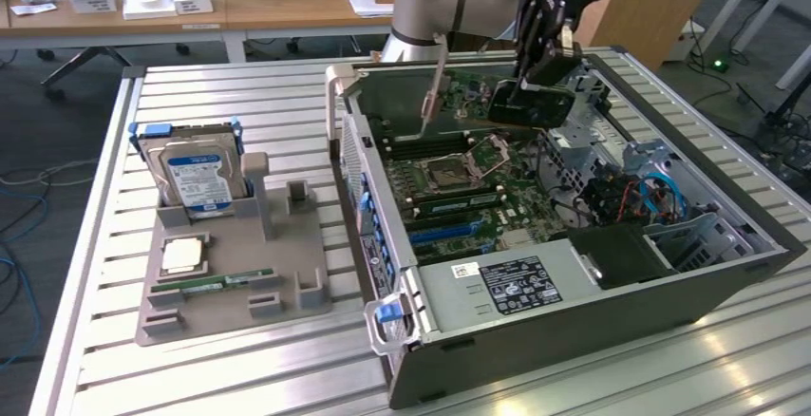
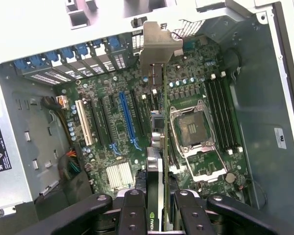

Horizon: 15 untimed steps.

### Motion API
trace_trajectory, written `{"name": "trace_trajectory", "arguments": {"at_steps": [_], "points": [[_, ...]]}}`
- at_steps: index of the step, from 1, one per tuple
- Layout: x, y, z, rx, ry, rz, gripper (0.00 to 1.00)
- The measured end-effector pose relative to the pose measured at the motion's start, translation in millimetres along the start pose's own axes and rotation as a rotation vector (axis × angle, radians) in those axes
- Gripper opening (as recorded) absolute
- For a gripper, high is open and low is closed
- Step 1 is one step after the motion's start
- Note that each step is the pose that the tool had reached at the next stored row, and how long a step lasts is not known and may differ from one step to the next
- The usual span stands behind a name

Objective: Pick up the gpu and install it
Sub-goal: 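Insert the gpu into the slot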

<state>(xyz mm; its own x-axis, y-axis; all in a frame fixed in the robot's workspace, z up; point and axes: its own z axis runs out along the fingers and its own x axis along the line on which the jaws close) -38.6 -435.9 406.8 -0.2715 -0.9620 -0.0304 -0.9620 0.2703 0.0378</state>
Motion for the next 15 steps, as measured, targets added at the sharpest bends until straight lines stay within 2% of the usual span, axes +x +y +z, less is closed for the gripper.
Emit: {"name": "trace_trajectory", "arguments": {"at_steps": [5,15], "points": [[-0.1,0.0,0.5,-0.0014,0.0018,-0.047,0.27],[-0.2,0.0,2.6,-0.0053,0.0071,-0.183,0.27]]}}
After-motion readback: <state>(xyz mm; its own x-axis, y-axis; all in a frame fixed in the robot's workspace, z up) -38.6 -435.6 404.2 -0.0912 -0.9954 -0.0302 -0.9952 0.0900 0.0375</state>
